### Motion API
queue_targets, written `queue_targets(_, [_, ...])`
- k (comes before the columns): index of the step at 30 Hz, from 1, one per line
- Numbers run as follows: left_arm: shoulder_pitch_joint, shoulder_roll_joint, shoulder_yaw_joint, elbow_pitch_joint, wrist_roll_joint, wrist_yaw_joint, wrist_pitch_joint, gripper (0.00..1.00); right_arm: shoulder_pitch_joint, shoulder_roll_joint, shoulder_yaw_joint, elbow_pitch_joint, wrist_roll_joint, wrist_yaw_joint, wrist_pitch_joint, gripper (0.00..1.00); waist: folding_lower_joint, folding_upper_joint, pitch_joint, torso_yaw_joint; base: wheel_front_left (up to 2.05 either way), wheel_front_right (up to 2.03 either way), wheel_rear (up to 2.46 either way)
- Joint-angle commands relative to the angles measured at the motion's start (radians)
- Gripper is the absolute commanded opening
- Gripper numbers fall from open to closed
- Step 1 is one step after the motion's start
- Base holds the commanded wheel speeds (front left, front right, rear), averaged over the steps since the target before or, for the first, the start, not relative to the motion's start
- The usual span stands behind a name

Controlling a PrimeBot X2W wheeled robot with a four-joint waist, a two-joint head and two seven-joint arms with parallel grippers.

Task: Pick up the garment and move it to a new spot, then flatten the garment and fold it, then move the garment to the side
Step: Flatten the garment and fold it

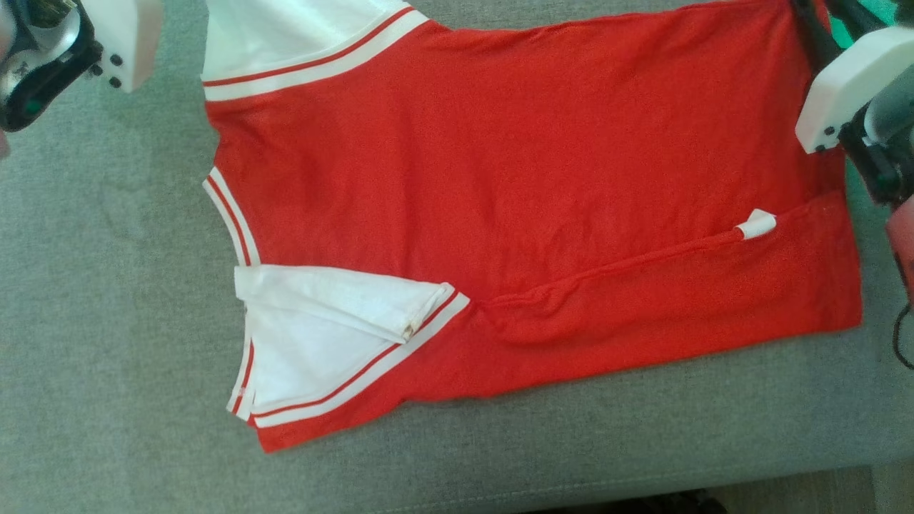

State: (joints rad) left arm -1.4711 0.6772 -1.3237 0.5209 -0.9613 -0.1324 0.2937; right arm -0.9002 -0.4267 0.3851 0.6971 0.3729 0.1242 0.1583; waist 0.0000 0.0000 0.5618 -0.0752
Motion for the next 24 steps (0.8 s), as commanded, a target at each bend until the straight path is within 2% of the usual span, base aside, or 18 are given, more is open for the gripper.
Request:
queue_targets(1, [-0.052,0.027,0.044,-0.001,-0.010,0.002,-0.001,0.00,-0.015,-0.020,0.008,-0.012,-0.009,0.007,0.010,0.31,0.0000,0.0000,-0.001,0.001,0.00,0.00,0.00])
queue_targets(4, [-0.047,0.026,0.044,-0.002,-0.008,0.002,0.004,0.00,-0.024,-0.019,0.010,0.002,-0.012,0.007,0.032,0.24,0.0000,0.0000,-0.004,0.004,0.00,0.00,0.00])
queue_targets(6, [-0.044,0.025,0.044,-0.004,-0.009,0.002,0.008,0.00,-0.029,-0.018,0.013,0.009,-0.014,0.007,0.046,0.10,0.0000,0.0000,-0.007,0.007,0.00,0.00,0.00])
queue_targets(7, [-0.042,0.025,0.044,-0.004,-0.009,0.002,0.009,0.00,-0.032,-0.017,0.014,0.012,-0.012,0.007,0.056,0.00,0.0000,0.0000,-0.008,0.007,0.00,0.00,0.00])
queue_targets(12, [-0.038,0.024,0.044,-0.007,-0.011,0.002,0.017,0.00,-0.042,-0.016,0.005,0.029,-0.011,0.007,0.115,0.00,0.0000,0.0000,-0.016,0.012,0.00,0.00,0.00])
queue_targets(13, [-0.037,0.024,0.044,-0.007,-0.012,0.002,0.017,0.00,-0.041,-0.015,0.001,0.031,-0.010,0.007,0.125,0.11,0.0000,0.0000,-0.017,0.012,0.00,0.00,0.00])
queue_targets(14, [-0.035,0.024,0.044,-0.007,-0.013,0.002,0.017,0.00,-0.040,-0.015,-0.002,0.032,-0.008,0.007,0.135,0.33,0.0000,0.0000,-0.020,0.013,0.00,0.00,0.00])
queue_targets(16, [-0.031,0.024,0.044,-0.006,-0.015,0.002,0.016,0.00,-0.033,-0.014,-0.009,0.031,-0.002,0.007,0.156,0.69,0.0000,0.0000,-0.026,0.013,0.00,0.00,0.00])
queue_targets(17, [-0.028,0.025,0.044,-0.005,-0.016,0.002,0.017,0.00,-0.029,-0.013,-0.010,0.029,0.004,0.007,0.170,0.78,0.0000,0.0000,-0.029,0.013,0.00,0.00,0.00])
queue_targets(19, [-0.024,0.025,0.044,-0.006,-0.017,0.002,0.018,0.00,-0.019,-0.013,-0.009,0.019,0.017,0.007,0.201,0.85,0.0000,0.0000,-0.035,0.014,0.00,0.00,0.00])
queue_targets(20, [-0.023,0.025,0.044,-0.006,-0.018,0.002,0.020,0.00,-0.015,-0.014,-0.007,0.011,0.023,0.007,0.218,0.86,0.0000,0.0000,-0.038,0.014,0.00,0.00,0.00])
queue_targets(24, [-0.021,0.023,0.044,-0.009,-0.020,0.002,0.026,0.00,0.000,-0.017,-0.004,-0.026,0.059,0.007,0.281,0.78,0.0000,0.0000,-0.046,0.017,0.00,0.00,0.00])
